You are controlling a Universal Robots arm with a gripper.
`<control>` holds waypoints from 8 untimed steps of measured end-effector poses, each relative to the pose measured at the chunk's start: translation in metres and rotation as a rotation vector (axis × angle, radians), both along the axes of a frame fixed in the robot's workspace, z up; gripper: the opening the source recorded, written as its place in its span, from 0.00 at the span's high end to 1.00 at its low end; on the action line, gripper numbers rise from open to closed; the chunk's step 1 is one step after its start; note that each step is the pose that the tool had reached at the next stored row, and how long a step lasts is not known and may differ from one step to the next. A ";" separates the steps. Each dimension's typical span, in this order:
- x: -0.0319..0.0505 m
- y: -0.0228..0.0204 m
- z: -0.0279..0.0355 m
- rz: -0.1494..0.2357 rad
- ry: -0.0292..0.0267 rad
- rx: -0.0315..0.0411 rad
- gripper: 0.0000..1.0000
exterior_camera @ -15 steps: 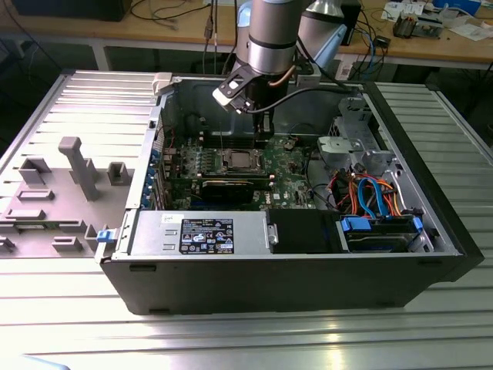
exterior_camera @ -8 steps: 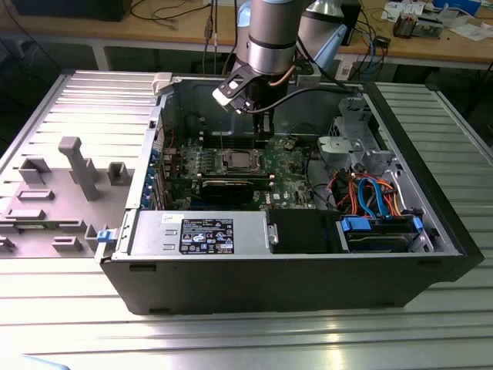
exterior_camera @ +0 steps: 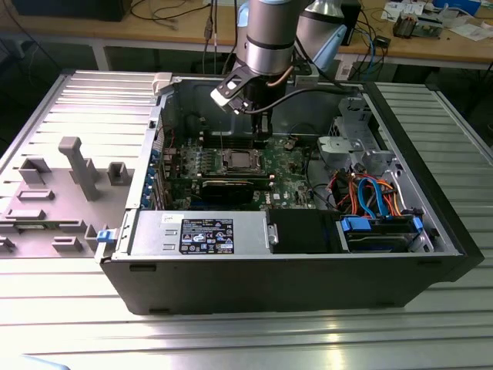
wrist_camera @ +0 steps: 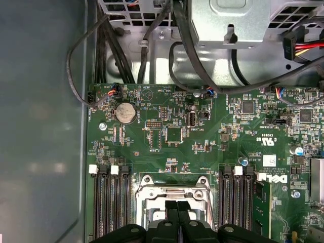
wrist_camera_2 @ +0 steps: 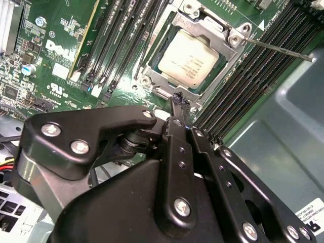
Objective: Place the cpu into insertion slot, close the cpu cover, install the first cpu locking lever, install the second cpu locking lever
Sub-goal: 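Close the cpu cover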
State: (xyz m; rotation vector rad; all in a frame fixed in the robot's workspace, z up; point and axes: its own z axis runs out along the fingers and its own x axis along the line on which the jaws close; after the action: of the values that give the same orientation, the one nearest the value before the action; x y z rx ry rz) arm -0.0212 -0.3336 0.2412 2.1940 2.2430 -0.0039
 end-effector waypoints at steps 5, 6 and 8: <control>-0.0040 0.0000 -0.0016 0.000 0.0000 0.0002 0.89; -0.0065 0.0000 -0.0024 0.000 0.0000 0.0009 0.89; -0.0102 0.0000 -0.0037 0.000 0.0000 0.0016 0.89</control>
State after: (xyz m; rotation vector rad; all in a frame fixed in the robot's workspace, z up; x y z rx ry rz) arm -0.0314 -0.3336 0.2375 2.1944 2.2441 -0.0022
